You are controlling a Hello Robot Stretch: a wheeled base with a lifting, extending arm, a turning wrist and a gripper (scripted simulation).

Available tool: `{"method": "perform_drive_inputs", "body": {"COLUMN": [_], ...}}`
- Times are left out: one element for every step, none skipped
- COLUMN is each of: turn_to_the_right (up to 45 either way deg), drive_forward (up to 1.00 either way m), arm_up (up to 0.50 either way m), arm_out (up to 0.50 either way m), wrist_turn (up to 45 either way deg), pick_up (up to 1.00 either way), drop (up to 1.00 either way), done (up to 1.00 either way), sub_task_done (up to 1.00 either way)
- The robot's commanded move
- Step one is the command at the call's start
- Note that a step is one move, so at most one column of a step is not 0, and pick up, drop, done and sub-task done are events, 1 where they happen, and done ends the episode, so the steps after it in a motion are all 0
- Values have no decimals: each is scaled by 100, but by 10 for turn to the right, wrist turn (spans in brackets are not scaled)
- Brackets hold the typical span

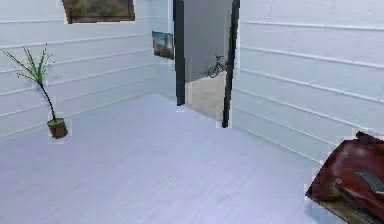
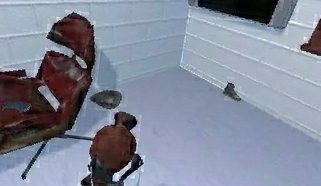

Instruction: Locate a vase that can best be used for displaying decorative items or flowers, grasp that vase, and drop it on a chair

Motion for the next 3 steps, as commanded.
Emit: {"method": "perform_drive_inputs", "body": {"turn_to_the_right": [0,0,30], "drive_forward": [100,100,0], "arm_up": [0,0,0], "arm_out": [0,0,0], "wrist_turn": [0,0,0], "pick_up": [0,0,0], "drop": [0,0,0], "done": [0,0,0], "sub_task_done": [0,0,0]}}
